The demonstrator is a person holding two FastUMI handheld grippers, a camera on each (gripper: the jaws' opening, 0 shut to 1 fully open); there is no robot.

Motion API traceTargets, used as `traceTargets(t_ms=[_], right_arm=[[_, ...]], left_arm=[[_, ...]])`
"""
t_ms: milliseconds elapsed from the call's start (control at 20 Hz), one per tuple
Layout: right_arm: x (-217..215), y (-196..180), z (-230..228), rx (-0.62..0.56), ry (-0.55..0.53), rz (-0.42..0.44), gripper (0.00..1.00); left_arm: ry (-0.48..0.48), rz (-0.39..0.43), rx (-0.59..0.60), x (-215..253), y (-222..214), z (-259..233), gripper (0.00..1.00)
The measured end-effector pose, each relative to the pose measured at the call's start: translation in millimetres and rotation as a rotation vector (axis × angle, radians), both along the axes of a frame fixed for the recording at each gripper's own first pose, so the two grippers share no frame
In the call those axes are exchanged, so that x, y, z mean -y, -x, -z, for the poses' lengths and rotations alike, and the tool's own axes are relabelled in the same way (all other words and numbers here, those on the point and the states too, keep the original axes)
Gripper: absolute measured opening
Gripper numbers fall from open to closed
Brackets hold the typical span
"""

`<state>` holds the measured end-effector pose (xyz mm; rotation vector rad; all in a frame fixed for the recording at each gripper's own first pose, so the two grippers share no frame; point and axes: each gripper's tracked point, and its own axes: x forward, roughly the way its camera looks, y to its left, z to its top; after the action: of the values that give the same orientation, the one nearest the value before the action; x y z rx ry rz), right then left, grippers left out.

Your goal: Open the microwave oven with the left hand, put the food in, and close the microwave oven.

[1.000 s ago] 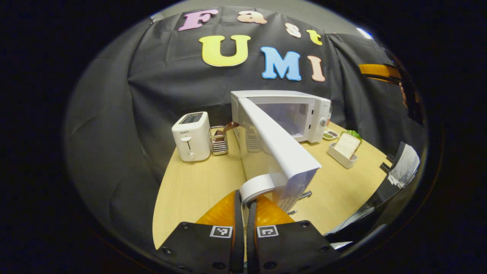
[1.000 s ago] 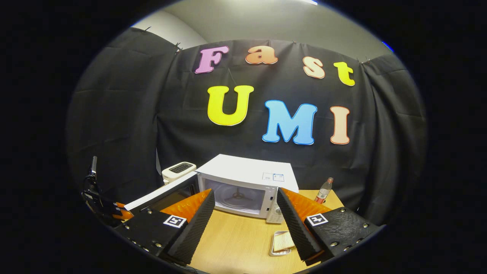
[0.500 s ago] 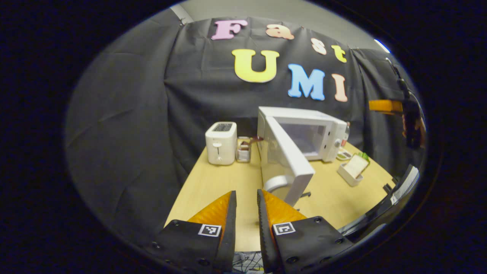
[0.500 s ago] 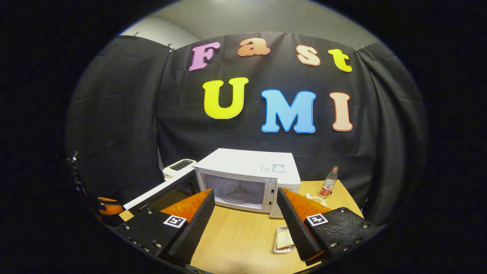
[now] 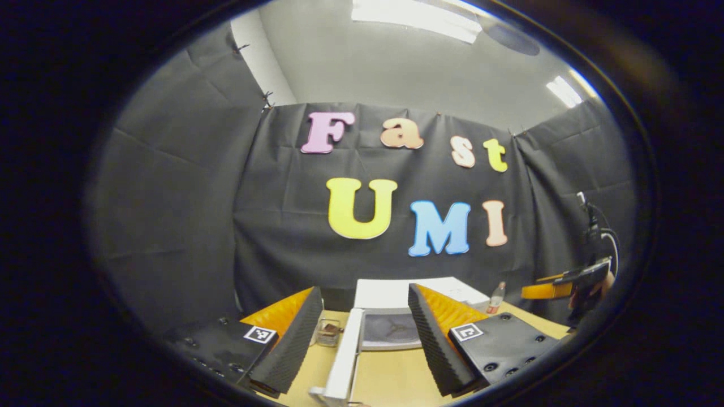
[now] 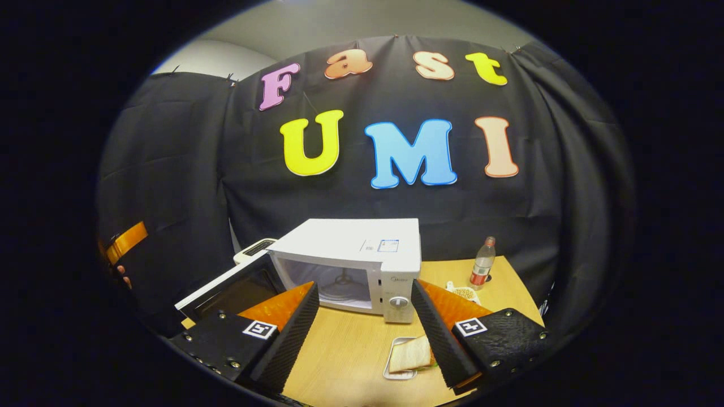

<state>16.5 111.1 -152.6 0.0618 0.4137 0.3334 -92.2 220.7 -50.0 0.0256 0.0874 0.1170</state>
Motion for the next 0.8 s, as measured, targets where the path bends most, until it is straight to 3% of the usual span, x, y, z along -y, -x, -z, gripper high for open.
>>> traceTargets(t_ms=[150,200,400,650,700,800], right_arm=[[38,-5,27,-0.079,0.006,0.043,0.99],[49,-6,36,-0.106,0.002,0.061,0.99],[88,-7,84,-0.237,-0.012,0.122,0.99],[105,-3,146,-0.433,-0.052,0.127,0.99],[107,0,156,-0.468,-0.062,0.119,0.94],[104,4,176,-0.538,-0.134,0.094,0.99]], left_arm=[[0.070,0.092,-0.013,52,-40,7,0.94],[0.087,0.113,-0.017,65,-52,8,0.98],[0.067,0.151,-0.020,95,-86,5,0.95],[0.040,0.152,-0.061,120,-103,16,0.96],[0.034,0.146,-0.067,123,-105,17,0.96],[0.026,0.135,-0.075,131,-108,20,0.96]])
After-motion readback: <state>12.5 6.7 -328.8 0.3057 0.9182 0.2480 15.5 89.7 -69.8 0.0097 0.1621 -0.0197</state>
